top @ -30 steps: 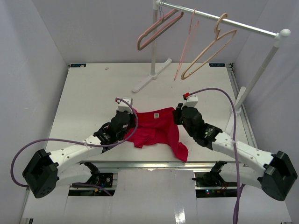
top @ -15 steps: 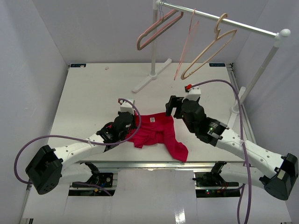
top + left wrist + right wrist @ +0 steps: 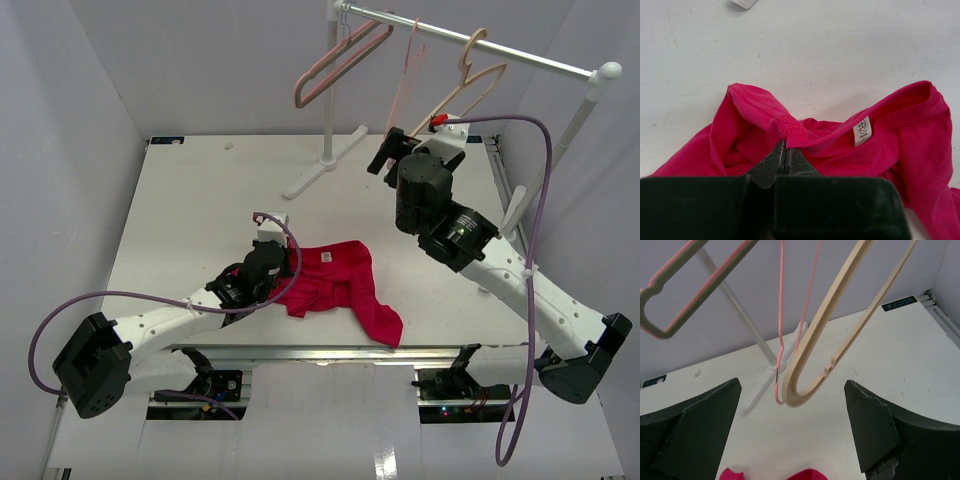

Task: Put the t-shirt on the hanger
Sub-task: Pick up the hanger from the clothesline.

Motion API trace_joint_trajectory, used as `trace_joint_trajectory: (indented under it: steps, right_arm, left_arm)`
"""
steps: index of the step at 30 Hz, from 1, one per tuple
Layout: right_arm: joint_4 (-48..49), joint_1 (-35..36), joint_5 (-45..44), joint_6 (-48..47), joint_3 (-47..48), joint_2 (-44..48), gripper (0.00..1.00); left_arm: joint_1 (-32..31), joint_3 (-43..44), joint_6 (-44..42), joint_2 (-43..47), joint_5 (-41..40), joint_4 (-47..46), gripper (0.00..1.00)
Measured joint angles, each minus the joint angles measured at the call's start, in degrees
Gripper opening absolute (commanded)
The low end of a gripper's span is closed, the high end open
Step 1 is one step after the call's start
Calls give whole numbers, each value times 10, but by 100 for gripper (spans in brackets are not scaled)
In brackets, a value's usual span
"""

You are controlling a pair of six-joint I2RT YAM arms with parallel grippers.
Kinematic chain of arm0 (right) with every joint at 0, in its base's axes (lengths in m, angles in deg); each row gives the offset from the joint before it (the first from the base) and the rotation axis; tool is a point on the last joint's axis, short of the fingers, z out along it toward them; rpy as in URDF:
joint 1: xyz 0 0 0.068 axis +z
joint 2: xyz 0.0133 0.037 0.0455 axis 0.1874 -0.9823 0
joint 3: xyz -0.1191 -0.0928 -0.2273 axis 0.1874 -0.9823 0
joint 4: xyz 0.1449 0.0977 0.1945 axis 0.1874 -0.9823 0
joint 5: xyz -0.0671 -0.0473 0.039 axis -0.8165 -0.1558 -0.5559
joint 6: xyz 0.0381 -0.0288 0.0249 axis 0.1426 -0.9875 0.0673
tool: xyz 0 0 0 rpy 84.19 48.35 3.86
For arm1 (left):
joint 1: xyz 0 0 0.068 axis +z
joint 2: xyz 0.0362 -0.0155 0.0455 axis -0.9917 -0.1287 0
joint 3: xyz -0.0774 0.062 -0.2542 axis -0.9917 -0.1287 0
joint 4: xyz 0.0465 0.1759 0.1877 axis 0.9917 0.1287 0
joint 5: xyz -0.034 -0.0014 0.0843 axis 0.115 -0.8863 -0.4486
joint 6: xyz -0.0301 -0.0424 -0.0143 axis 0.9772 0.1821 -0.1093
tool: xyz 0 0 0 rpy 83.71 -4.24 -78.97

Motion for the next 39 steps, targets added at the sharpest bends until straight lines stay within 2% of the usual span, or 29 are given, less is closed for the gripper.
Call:
trace_joint_trajectory:
  steps: [5,12,16,18,21,39]
  right_arm:
    - [7,-39,-27,-34,63,-50,88]
    - [18,-94,-23,-64,75,-98,81]
    - [18,-114,-14,-75,74,-105,72]
    - [19,-117,-10,-81,74,-104,62]
    - [19,-118,-2,-89,68,-99,55]
    - [21,-139,21,-119,27,-45,50]
  left_arm:
    - [-3,0,0,2,2,0,0]
    - [-6,0,-3,2,-1,0,0]
    - [-6,0,-3,2,-3,0,0]
    - [-6,0,-3,2,-3,0,0]
    - [-6,0,-3,2,-4,-1,0]
    - [-7,0,-5,1,-5,-1,0]
